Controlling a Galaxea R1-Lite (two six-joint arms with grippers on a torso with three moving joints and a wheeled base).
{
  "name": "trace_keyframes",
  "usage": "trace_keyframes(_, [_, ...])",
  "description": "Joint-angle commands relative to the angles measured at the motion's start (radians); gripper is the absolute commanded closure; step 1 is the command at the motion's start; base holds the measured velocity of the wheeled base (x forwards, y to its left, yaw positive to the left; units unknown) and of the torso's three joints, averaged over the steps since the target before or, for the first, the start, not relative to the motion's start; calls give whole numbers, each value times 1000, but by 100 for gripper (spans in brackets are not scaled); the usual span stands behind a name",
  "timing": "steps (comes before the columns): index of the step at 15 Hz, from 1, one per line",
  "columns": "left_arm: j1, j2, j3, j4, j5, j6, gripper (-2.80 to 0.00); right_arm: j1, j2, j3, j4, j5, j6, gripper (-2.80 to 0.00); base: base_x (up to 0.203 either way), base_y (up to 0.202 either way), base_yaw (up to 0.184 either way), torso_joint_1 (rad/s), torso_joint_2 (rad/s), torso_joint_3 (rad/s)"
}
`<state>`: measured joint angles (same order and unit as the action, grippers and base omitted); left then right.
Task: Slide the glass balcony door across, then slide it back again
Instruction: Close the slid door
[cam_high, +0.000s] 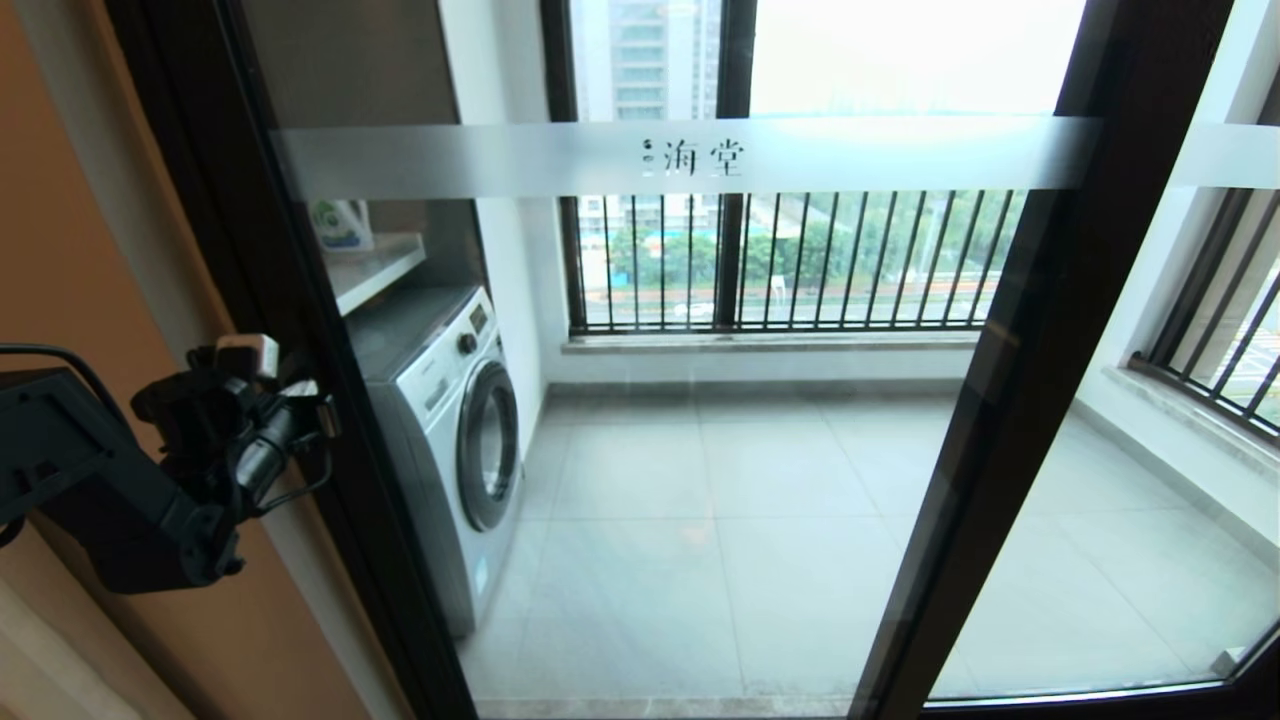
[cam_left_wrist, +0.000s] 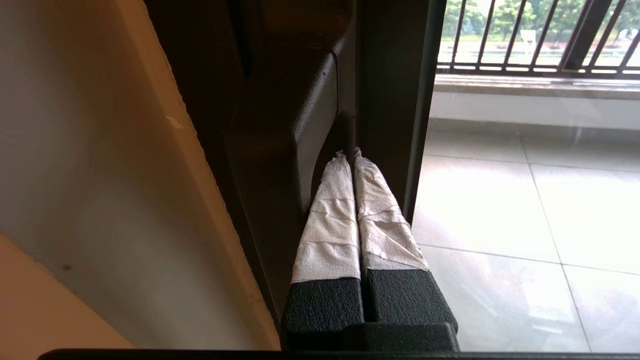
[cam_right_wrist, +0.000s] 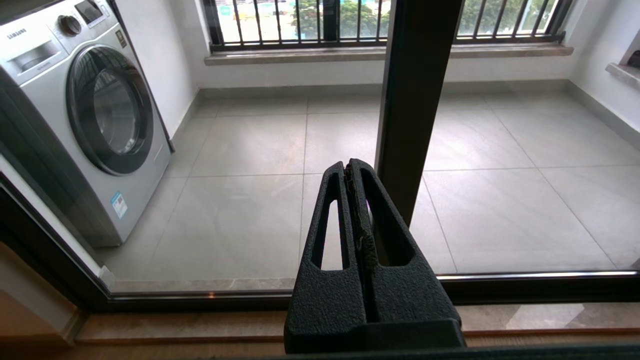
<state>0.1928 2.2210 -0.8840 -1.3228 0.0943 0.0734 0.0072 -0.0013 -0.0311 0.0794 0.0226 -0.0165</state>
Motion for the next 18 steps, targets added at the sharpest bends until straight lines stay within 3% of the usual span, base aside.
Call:
trace_keyframes(1, [0, -13, 5, -13, -2, -1, 0, 0, 1, 0, 0, 0, 0, 0, 0, 0, 0, 0, 0, 0])
trace_keyframes(7, [-38, -170, 60, -18, -34, -39, 0, 0, 0, 0, 0, 0, 0, 0, 0, 0, 0, 0, 0, 0])
trace_keyframes(12, [-58, -273, 208, -18, -71, -80, 0, 0, 0, 0, 0, 0, 0, 0, 0, 0, 0, 0, 0, 0])
trace_keyframes(13, [-26, -272, 223, -18, -95, -91, 0, 0, 1, 0, 0, 0, 0, 0, 0, 0, 0, 0, 0, 0])
trace_keyframes(18, [169, -244, 301, -19, -344, -97, 0, 0, 0, 0, 0, 0, 0, 0, 0, 0, 0, 0, 0, 0])
